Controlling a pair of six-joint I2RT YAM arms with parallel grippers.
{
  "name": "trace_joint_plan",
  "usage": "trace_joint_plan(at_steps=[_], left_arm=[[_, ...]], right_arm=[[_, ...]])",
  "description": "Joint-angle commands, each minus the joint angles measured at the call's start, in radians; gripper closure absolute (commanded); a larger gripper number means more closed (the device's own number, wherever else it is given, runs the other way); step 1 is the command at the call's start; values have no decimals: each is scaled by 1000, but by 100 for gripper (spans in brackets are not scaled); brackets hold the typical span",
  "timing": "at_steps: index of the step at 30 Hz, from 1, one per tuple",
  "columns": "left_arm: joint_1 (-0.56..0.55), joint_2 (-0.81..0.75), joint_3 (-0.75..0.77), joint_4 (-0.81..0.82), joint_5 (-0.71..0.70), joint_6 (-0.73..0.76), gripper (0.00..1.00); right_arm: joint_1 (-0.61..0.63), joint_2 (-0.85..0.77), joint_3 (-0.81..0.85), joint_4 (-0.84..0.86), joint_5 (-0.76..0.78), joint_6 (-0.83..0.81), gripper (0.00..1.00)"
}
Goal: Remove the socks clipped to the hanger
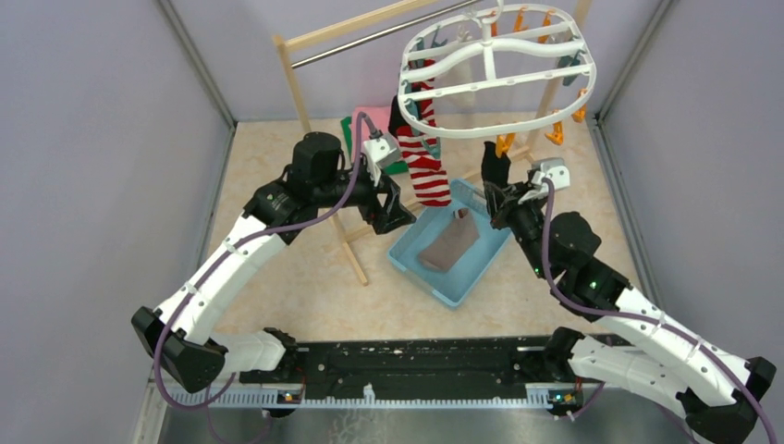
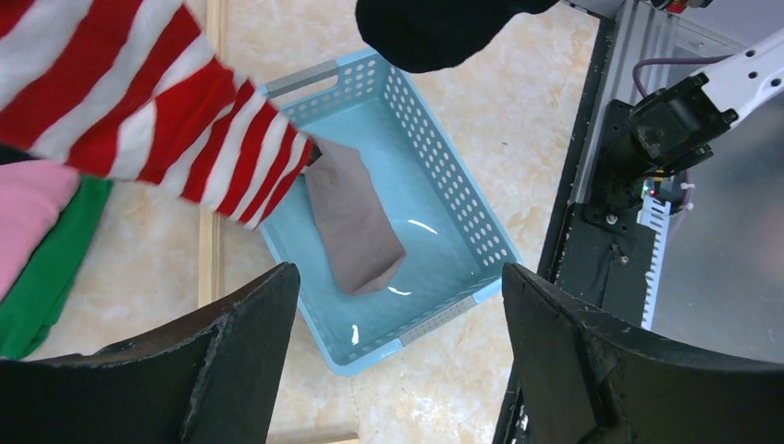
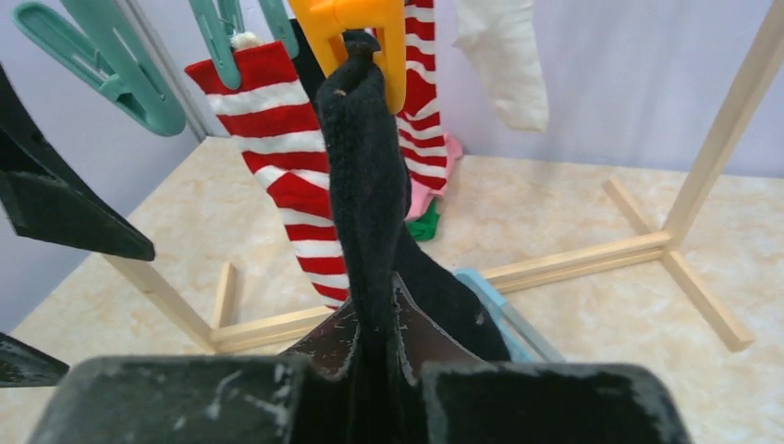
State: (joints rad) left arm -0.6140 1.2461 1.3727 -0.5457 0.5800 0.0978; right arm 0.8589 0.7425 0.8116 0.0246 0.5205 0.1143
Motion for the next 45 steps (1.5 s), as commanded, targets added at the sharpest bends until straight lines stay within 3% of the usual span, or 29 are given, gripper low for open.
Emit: trace_joint_plan(at_steps=[1,11,23,29,38,45], left_arm=[[-2,-18,16,26,65,-28,14],[-7,24,21,56,180,-38,14],[-69,139,81,118,223,-96,15],[-86,161,107,120,224,-90,21],[-86,111,108,39,171,18,2],[-33,104,157,-19,241,47,1]], right_arm=[[-4,14,49,23,-112,5,100],[-6,55,184,-73,-433,155,100],[-7,80,176,-32,-514,278,100],[-28,83,177,-42,-559,300,100],[-105,77,199,-80,-670,339,100],[-121,100,249,-127,-749,339,100]])
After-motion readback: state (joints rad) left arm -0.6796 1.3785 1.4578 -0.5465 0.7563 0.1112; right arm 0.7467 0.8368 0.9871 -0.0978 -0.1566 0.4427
